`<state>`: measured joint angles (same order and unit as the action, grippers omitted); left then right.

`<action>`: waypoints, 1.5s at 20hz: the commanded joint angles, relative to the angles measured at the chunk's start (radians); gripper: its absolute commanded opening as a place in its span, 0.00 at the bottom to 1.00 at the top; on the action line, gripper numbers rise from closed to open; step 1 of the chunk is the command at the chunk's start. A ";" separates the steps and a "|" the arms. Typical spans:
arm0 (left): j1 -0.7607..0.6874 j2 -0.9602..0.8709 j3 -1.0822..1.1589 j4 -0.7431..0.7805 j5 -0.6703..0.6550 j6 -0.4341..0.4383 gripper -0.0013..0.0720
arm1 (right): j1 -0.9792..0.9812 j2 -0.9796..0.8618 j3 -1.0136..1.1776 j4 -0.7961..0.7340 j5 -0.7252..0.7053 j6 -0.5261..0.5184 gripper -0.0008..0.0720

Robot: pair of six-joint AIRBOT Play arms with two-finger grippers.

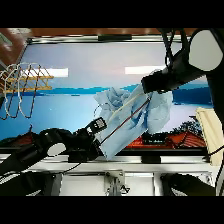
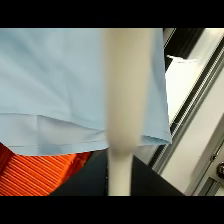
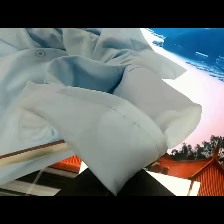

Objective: Fold the shirts.

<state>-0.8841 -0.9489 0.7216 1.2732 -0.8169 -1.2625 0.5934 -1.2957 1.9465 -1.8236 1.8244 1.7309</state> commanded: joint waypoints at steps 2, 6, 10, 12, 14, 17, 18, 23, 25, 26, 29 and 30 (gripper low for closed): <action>-0.016 0.014 -0.002 -0.073 -0.006 0.155 0.08 | 0.003 0.000 0.010 0.047 0.024 -0.044 0.12; -0.025 -0.053 0.000 -0.097 0.021 0.223 0.08 | 0.003 0.000 0.010 0.150 0.034 -0.053 0.12; -0.026 -0.057 0.011 -0.174 -0.058 0.393 0.08 | 0.003 0.000 0.010 0.163 0.034 -0.055 0.12; -0.026 -0.057 0.013 -0.174 -0.082 0.447 0.08 | 0.003 0.000 0.010 0.164 0.034 -0.061 0.12; -0.025 -0.057 0.020 -0.175 -0.053 0.466 0.08 | 0.003 0.000 0.010 0.177 0.034 -0.061 0.12; -0.008 -0.071 0.035 -0.176 0.050 0.429 0.07 | 0.003 0.000 0.010 0.266 0.034 -0.034 0.12; 0.013 -0.083 0.040 -0.202 0.071 0.401 0.07 | 0.003 0.000 0.010 0.303 0.034 -0.011 0.12; 0.093 -0.122 0.040 -0.333 0.108 0.398 0.07 | 0.003 -0.002 0.010 0.429 0.034 0.069 0.12; 0.091 -0.138 0.040 -0.333 0.100 0.398 0.07 | 0.003 -0.010 0.010 0.520 0.033 0.084 0.12; 0.088 -0.145 0.040 -0.333 0.098 0.397 0.07 | 0.017 -0.014 0.010 0.534 0.032 0.085 0.12; 0.087 -0.160 0.040 -0.332 0.099 0.386 0.07 | 0.083 -0.032 0.010 0.531 0.033 0.074 0.12; 0.087 -0.159 0.040 -0.332 0.099 0.386 0.07 | 0.101 -0.035 0.010 0.531 0.033 0.074 0.12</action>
<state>-0.7986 -1.0969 0.7620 0.9440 -0.7132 -0.8700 0.6514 -1.3193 1.9553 -1.3167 1.8534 1.8004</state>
